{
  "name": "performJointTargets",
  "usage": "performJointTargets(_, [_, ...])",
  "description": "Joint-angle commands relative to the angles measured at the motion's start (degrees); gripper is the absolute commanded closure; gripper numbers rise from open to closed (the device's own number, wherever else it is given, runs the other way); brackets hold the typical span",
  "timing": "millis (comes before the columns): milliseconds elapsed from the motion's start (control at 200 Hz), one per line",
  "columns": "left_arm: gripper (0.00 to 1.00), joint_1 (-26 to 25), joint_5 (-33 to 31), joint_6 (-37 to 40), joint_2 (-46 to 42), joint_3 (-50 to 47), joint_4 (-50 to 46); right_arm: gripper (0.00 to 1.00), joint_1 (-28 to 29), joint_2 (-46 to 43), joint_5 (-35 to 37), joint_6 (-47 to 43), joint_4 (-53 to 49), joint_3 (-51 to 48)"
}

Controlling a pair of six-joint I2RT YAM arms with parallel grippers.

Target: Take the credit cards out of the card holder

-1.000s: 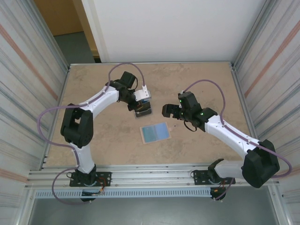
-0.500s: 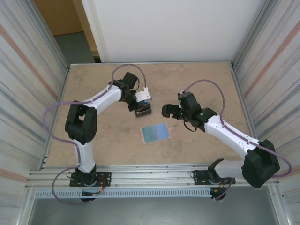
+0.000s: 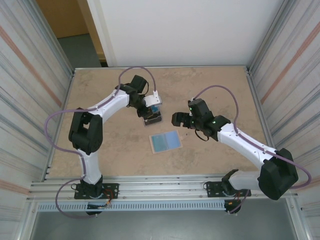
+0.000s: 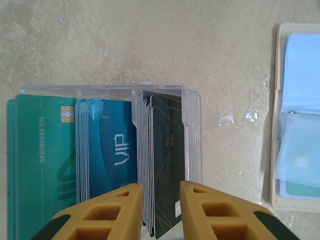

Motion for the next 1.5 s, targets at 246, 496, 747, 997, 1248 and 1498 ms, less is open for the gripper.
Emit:
performJointTargets(246, [0.55, -0.75, -6.14, -14.52, -21.05, -15.9, 15.59, 0.27, 9.39, 6.81, 6.88, -4.07, -7.27, 5.58])
performJointTargets(496, [0.21, -0.53, -22.91, -37.94, -35.59, -31.99, 26.51, 0.47, 16.65, 14.51, 5.51, -4.15, -9.09, 9.21])
performJointTargets(747, [0.01, -0.06, -31.05, -53.88, -44.6, -44.49, 28.71, 0.49, 20.53, 23.37, 4.08, -5.28, -11.29, 14.52])
performJointTargets(997, [0.01, 0.0, -33.41, -60.58, -49.12, -50.26, 29.58, 0.51, 21.8, 30.99, 1.0, -5.47, -12.6, 19.13])
performJointTargets(1248, [0.01, 0.18, -34.01, -61.76, -48.64, -50.67, 29.14, 0.5, 21.8, 34.04, -0.5, -5.06, -13.64, 20.35])
performJointTargets(1498, [0.01, 0.16, -32.8, -61.58, -47.85, -50.18, 29.38, 0.47, 21.71, 35.45, 0.57, -3.9, -13.39, 19.07])
